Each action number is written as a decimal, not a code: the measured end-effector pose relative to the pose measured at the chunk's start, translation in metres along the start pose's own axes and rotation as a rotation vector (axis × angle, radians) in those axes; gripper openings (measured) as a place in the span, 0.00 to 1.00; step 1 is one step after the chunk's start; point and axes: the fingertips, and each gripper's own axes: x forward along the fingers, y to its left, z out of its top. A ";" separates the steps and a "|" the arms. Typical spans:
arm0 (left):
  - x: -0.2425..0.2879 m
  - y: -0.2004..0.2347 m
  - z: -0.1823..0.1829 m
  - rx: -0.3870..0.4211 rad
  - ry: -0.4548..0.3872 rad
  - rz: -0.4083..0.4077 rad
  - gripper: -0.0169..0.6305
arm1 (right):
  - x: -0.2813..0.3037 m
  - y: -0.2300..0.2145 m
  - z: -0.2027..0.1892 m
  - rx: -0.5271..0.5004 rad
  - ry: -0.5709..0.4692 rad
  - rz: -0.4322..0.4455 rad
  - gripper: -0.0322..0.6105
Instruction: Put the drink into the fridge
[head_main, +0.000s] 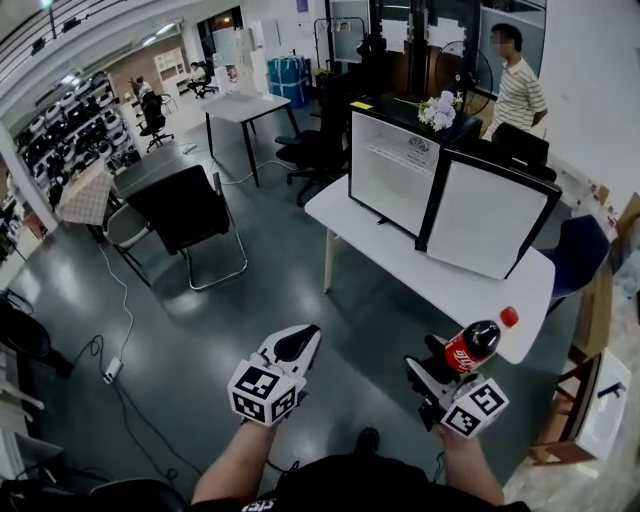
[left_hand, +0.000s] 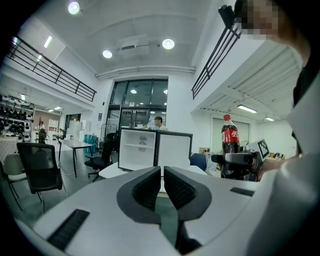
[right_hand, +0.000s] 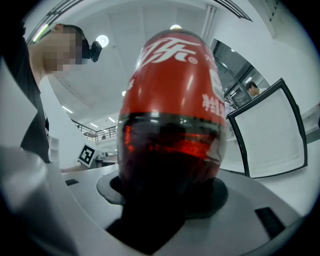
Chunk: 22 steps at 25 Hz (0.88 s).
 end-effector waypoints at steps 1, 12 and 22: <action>0.009 -0.001 0.003 0.001 0.000 0.001 0.08 | 0.001 -0.008 0.004 -0.007 0.001 0.002 0.48; 0.069 -0.001 0.029 0.022 -0.012 0.026 0.08 | 0.000 -0.071 0.033 -0.014 -0.007 0.014 0.48; 0.131 0.052 0.026 -0.013 -0.027 -0.013 0.08 | 0.055 -0.118 0.035 -0.036 0.027 -0.019 0.48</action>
